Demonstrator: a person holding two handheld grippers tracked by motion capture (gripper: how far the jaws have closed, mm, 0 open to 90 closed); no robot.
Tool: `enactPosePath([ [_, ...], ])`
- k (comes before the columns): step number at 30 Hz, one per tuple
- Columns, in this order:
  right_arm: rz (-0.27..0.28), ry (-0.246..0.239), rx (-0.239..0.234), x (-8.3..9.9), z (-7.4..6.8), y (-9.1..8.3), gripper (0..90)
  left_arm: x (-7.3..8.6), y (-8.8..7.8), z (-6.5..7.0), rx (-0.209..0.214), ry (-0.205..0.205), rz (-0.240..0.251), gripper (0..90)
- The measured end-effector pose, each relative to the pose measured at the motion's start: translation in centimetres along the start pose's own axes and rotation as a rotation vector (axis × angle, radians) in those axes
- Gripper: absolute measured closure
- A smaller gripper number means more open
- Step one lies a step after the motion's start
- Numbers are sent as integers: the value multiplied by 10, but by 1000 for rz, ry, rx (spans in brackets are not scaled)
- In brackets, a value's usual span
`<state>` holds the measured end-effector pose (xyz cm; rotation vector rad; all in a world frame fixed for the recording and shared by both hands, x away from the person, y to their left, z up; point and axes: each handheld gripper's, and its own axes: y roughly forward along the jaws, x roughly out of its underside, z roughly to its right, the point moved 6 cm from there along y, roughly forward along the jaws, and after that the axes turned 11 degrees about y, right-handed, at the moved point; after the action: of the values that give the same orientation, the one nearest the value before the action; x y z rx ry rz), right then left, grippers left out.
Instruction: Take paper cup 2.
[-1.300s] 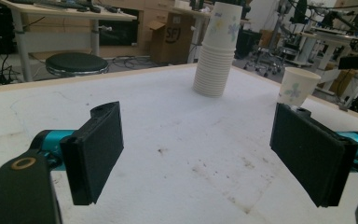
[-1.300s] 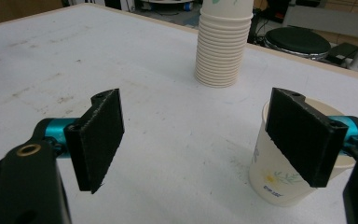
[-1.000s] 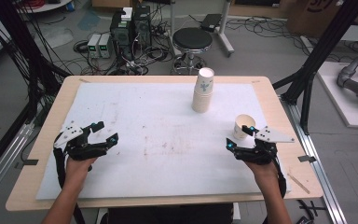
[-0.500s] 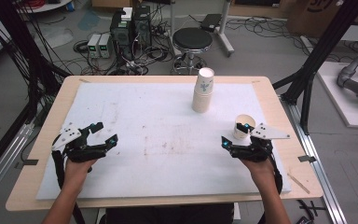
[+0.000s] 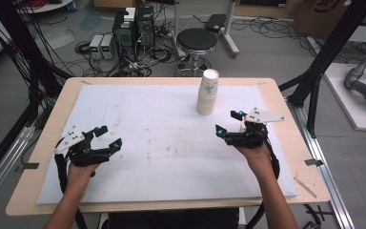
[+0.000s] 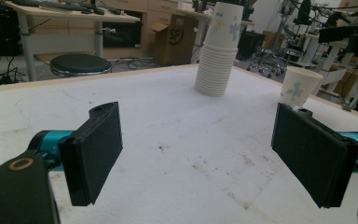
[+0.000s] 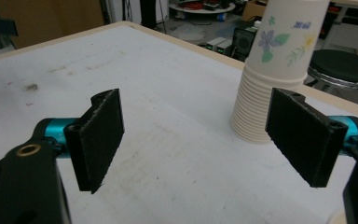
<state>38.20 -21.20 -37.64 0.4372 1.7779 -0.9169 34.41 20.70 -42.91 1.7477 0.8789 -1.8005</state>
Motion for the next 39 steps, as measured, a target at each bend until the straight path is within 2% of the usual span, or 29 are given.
enactPosePath([
  [11, -50, -3, 13, -27, 9, 31, 200, 2, 0, -1, 5, -14, 0, 164],
  [14, -56, -5, 37, -36, 14, 39, 200, 2, 0, -2, 2, -19, 2, 164],
  [18, -47, 17, 58, -46, 22, 47, 199, 2, 1, -2, 4, -17, 0, 164],
  [23, -58, 5, 95, -58, 31, 56, 200, 3, 1, -2, 9, -22, -2, 163],
  [28, -71, 20, 118, -70, 42, 67, 200, 3, 1, -1, 12, -21, -5, 164],
  [32, -107, 21, 152, -76, 52, 78, 200, 3, 3, 0, 15, -24, -1, 164],
  [39, -133, 27, 202, -83, 67, 95, 199, 4, 2, 0, 19, -19, -5, 163],
])
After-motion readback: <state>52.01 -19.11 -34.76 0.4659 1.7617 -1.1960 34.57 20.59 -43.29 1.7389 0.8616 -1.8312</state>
